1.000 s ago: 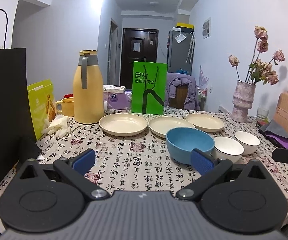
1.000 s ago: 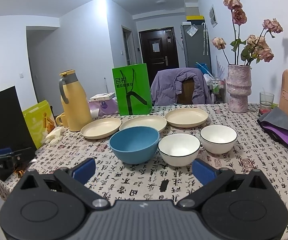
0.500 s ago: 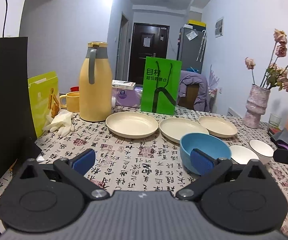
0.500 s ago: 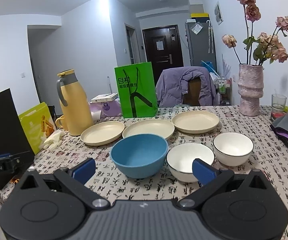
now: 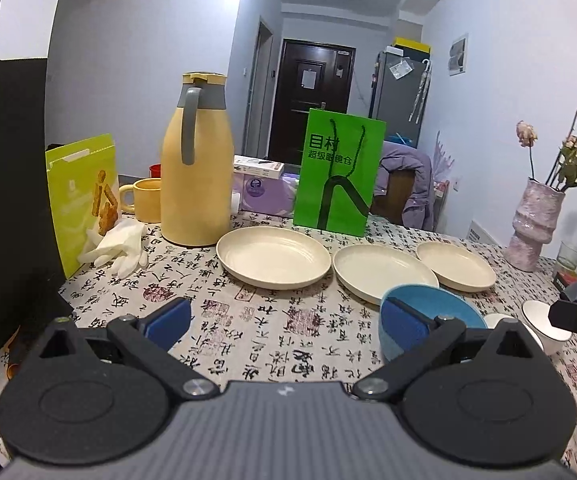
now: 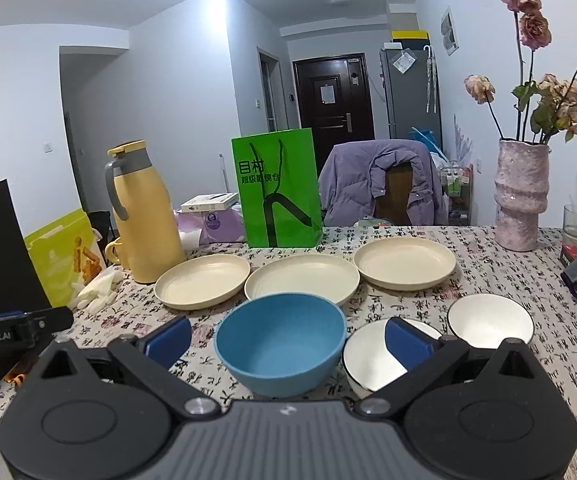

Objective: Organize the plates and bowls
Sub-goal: 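Move the left gripper toward the cream plate beside the yellow thermos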

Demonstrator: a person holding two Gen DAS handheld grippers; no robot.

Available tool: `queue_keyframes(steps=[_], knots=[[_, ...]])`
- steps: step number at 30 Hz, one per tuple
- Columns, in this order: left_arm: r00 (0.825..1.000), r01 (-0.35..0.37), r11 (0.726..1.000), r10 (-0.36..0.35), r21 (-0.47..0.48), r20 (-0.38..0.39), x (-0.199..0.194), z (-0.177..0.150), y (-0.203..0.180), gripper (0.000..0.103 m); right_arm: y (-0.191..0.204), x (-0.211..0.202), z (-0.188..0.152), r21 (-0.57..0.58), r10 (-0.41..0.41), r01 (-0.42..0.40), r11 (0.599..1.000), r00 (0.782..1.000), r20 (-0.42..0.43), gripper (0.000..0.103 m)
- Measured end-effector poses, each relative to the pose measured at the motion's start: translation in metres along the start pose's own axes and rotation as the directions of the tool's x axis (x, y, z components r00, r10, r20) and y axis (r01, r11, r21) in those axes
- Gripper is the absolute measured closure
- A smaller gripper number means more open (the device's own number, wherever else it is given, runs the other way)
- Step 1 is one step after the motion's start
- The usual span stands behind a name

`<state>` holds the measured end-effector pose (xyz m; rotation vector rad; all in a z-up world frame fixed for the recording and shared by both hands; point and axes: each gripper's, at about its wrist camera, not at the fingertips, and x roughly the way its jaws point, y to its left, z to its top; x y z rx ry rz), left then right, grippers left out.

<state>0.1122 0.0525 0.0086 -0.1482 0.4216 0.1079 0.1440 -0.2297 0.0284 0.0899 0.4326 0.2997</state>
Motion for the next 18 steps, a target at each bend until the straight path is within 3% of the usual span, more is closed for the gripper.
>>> queue_keyframes(steps=[18], knots=[[0.998,-0.055,0.998,0.054,-0.042,-0.016,0.048,0.026,0.014,0.000,0.013,0.053,0.032,-0.036,0.031,-0.031,0.999,0.999,0.007,0.000]])
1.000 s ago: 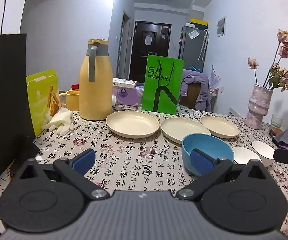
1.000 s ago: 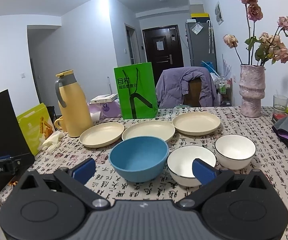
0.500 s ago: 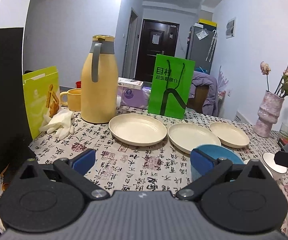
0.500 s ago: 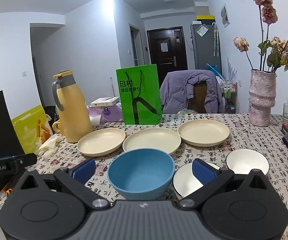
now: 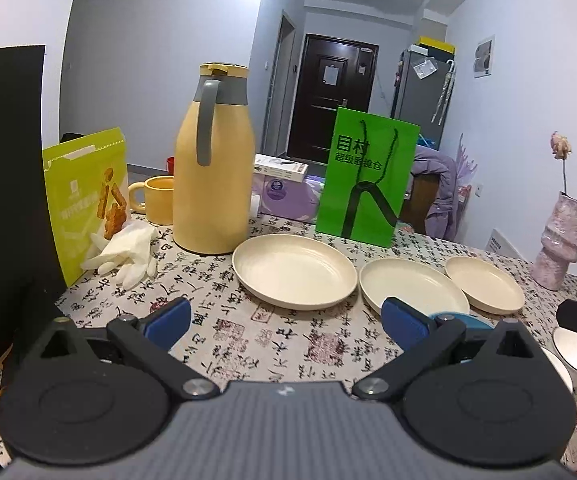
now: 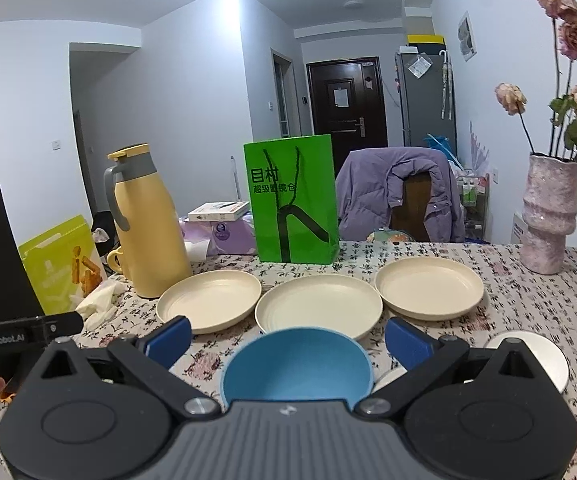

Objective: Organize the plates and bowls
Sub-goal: 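Move the left gripper toward the cream plate beside the yellow thermos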

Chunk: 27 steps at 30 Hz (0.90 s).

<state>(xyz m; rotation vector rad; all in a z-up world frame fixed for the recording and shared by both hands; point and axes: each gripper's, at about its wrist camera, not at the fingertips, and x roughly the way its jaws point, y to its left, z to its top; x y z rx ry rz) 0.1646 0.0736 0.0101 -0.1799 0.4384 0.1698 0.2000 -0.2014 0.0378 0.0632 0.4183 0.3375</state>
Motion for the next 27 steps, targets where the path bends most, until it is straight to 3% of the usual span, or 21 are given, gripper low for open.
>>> queue_keyframes(steps=[17,27], knots=[[0.999,-0.051,0.996,0.052,-0.073,0.005,0.049,0.033,0.011,0.000,0.020,0.064,0.031,-0.027,0.034,-0.034,0.999,0.999,-0.007,0.000],[0.997,-0.071,0.990,0.072,-0.120,0.006,0.081,0.052,0.017,0.000,0.027,0.107,0.053,0.025,0.057,-0.056,0.998,0.998,-0.027,0.000]])
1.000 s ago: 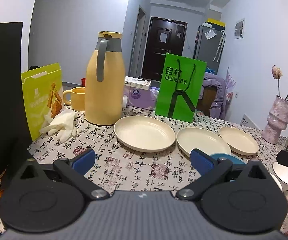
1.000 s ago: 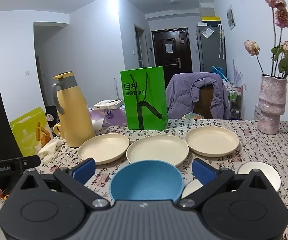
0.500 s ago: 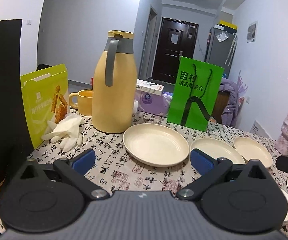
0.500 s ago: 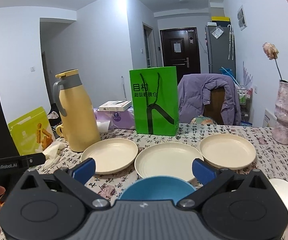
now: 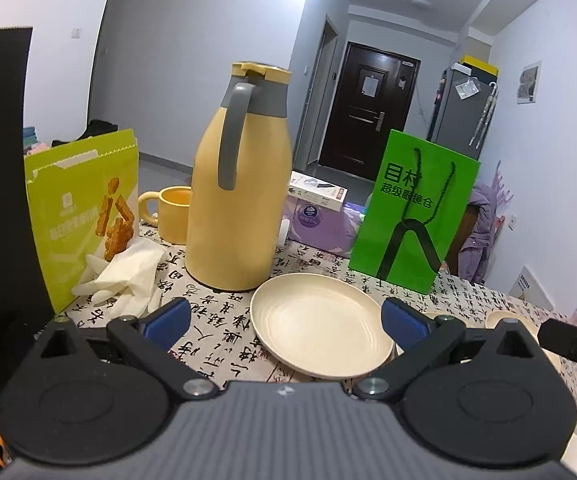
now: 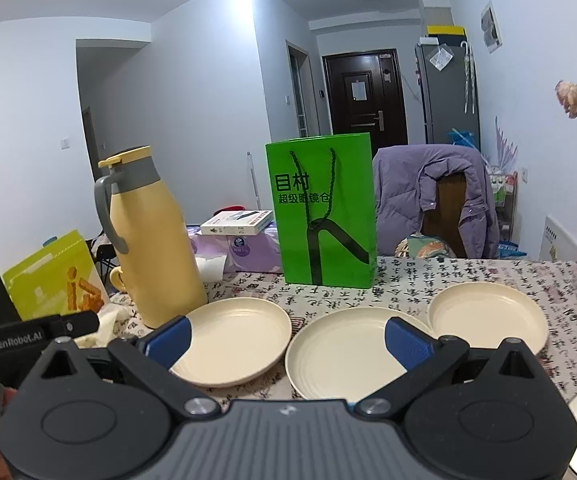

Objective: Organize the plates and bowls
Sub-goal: 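Move the left gripper toward the cream plate beside the yellow thermos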

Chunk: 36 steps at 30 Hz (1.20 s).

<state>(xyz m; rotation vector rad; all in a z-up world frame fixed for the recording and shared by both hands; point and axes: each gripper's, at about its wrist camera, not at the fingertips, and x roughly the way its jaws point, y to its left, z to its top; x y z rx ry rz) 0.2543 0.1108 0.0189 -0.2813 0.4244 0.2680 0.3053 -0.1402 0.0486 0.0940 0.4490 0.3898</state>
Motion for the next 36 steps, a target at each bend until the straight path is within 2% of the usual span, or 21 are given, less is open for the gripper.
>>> queue_keyframes(steps=[10,17,29,36], knots=[[0.999,-0.039,0.995,0.035,-0.097,-0.041,0.039,0.018,0.011,0.000,0.005,0.045,0.017,0.033,0.002,-0.001,0.999,1.000,-0.030,0.000],[0.995,-0.098,0.984,0.093,-0.147,-0.040,0.065,0.020,0.019,0.000,0.010,0.074,0.025,0.022,-0.011,0.012,1.000,0.999,-0.049,0.000],[0.988,-0.156,0.978,0.151,-0.135,-0.042,0.093,0.003,0.033,0.000,0.018,0.105,0.021,0.018,-0.022,0.024,1.000,0.995,-0.095,0.000],[0.985,-0.166,0.979,0.160,-0.120,-0.060,0.102,-0.005,0.037,0.000,0.020,0.114,0.021,0.031,-0.023,0.027,0.999,0.994,-0.110,0.000]])
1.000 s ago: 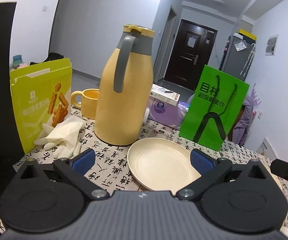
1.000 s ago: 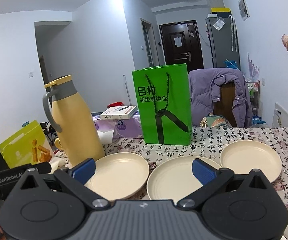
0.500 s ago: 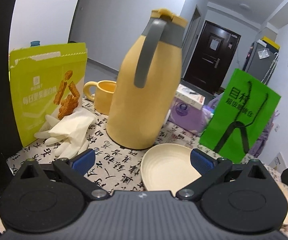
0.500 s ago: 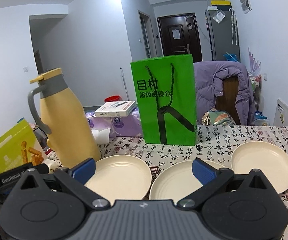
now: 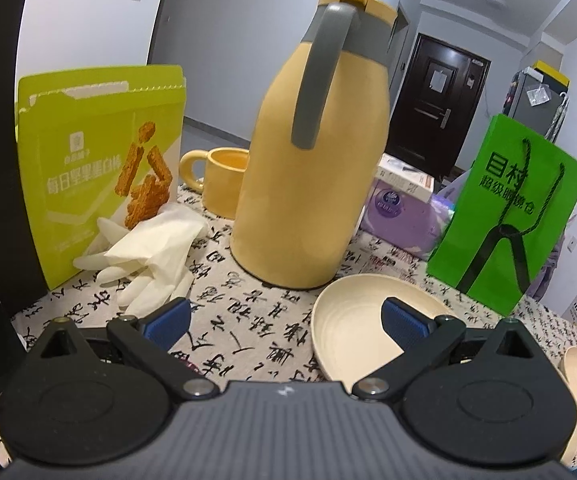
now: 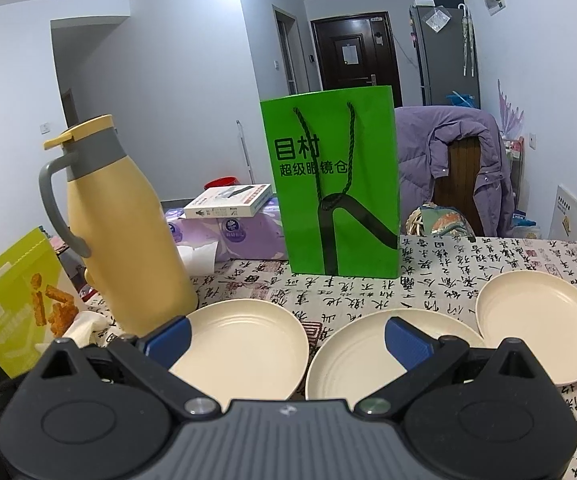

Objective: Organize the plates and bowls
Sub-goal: 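Move the left gripper toward the cream plate beside the yellow thermos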

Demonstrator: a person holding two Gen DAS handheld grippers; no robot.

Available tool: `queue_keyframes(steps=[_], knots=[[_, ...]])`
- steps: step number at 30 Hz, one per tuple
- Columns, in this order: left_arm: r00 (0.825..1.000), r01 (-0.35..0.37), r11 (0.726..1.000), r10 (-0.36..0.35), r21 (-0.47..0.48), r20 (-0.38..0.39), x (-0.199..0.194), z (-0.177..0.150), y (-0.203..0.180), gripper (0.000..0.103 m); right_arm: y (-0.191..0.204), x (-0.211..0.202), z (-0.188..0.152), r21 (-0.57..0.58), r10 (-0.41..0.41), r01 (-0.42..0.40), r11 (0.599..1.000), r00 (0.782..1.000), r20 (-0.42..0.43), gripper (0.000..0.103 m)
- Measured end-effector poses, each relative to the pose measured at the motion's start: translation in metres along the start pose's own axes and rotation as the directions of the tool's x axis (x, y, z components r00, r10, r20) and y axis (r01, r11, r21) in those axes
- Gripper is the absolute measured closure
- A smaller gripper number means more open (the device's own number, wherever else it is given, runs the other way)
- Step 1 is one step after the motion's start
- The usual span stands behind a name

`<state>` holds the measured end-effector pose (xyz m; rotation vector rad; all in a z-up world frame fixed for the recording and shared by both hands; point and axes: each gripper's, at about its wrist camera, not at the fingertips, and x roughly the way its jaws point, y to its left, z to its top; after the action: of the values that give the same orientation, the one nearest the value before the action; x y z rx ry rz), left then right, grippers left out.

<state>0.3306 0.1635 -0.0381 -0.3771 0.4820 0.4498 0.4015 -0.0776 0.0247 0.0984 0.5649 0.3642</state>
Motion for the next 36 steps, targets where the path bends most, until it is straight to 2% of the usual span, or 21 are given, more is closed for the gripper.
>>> queue_keyframes(steps=[14,19,24,28,34,36], knots=[[0.998,0.015,0.999,-0.017,-0.042,-0.055,0.017,-0.003,0.013,0.000,0.018,0.019,0.003,-0.037,-0.022,0.020,0.999,0.999,-0.033,0.001],[0.996,0.025,0.997,-0.031,-0.067,-0.080,0.027,-0.005,0.019,0.000,0.027,0.034,0.004,-0.069,-0.032,0.027,0.997,0.997,-0.070,0.002],[0.996,0.030,0.999,-0.033,-0.044,-0.084,0.033,-0.009,0.015,0.000,0.035,0.054,0.009,-0.106,-0.061,0.049,0.993,0.991,-0.118,0.007],[0.996,0.040,0.997,-0.044,-0.059,-0.073,0.035,-0.010,0.015,0.000,0.036,0.064,0.012,-0.117,-0.076,0.059,0.991,0.986,-0.149,0.007],[0.989,0.008,0.995,-0.022,-0.100,-0.143,0.046,-0.004,0.002,0.000,0.034,0.083,0.018,-0.126,-0.119,0.098,0.987,0.977,-0.178,0.007],[0.990,-0.028,0.995,0.015,-0.093,-0.143,0.049,-0.001,-0.005,0.000,0.032,0.093,0.021,-0.118,-0.135,0.114,0.986,0.971,-0.195,0.007]])
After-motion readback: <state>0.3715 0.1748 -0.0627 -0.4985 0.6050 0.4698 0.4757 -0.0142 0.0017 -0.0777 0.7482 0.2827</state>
